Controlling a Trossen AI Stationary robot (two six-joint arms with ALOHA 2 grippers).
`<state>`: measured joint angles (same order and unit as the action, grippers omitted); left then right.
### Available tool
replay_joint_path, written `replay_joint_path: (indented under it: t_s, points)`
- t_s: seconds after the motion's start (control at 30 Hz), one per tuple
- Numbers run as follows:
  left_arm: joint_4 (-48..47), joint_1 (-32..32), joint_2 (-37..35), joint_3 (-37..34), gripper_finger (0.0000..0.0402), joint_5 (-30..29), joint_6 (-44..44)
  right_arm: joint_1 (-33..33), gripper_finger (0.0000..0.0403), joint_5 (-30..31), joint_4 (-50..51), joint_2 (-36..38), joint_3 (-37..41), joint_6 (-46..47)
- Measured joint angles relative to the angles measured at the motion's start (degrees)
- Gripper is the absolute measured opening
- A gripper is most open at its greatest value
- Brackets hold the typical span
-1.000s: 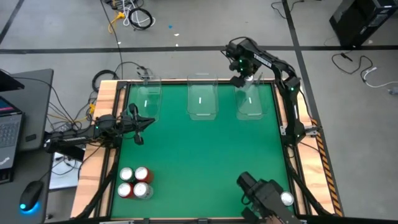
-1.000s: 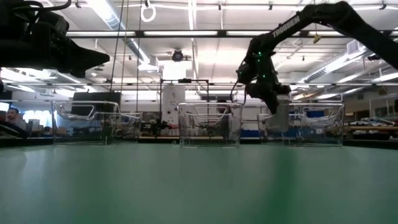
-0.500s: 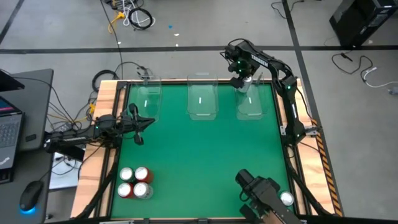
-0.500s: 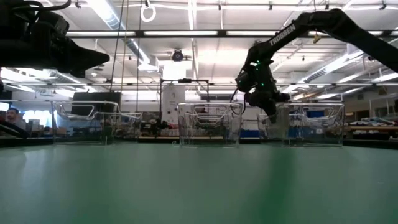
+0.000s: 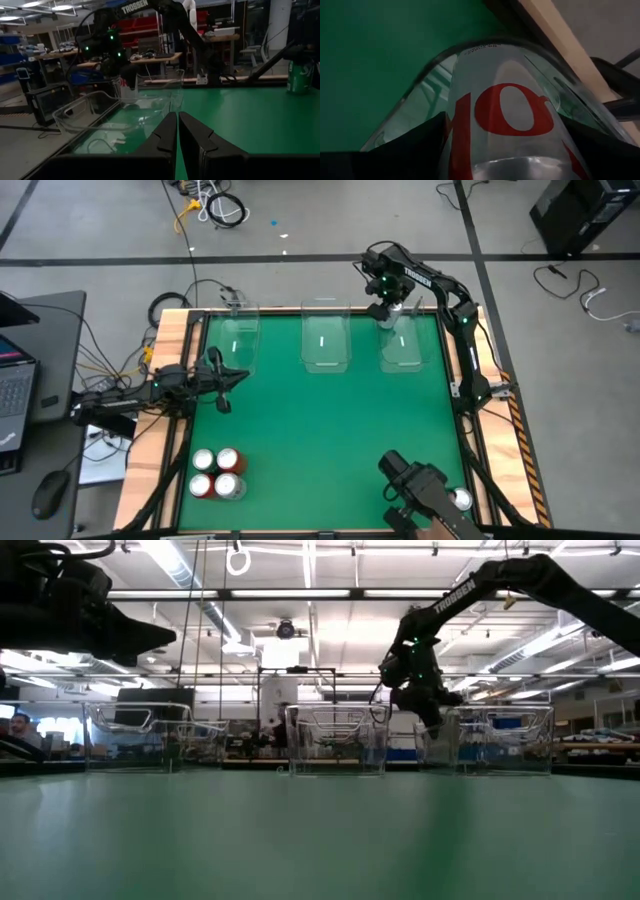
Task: Sort soda cans
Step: Put the right white soda can into the right transparent bin, then put the top red soda can into the left transparent bin
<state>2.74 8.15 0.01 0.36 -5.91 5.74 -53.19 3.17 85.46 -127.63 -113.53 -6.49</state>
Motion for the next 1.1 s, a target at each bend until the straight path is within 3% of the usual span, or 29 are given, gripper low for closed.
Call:
replay_joint_path:
  t_s: [0.13,0.5,0.8,1.1]
  points:
    - [-1.2,0.0,0.0,0.0,0.0026,-0.2,0.0,0.0,0.0370,0.8,-1.0,0.1,0.0,-0.5]
    - [-0.9,0.0,0.0,0.0,0.0026,-0.2,0.0,0.0,0.0327,1.4,-1.7,0.1,0.0,-2.5]
    - [-0.9,0.0,0.0,0.0,0.0026,-0.1,0.0,0.7,0.0371,3.3,0.3,0.4,-2.2,-3.4]
    - [-1.0,0.0,0.0,0.1,0.0026,-0.1,0.0,2.7,0.0381,6.6,-0.2,0.4,-9.2,-3.9]
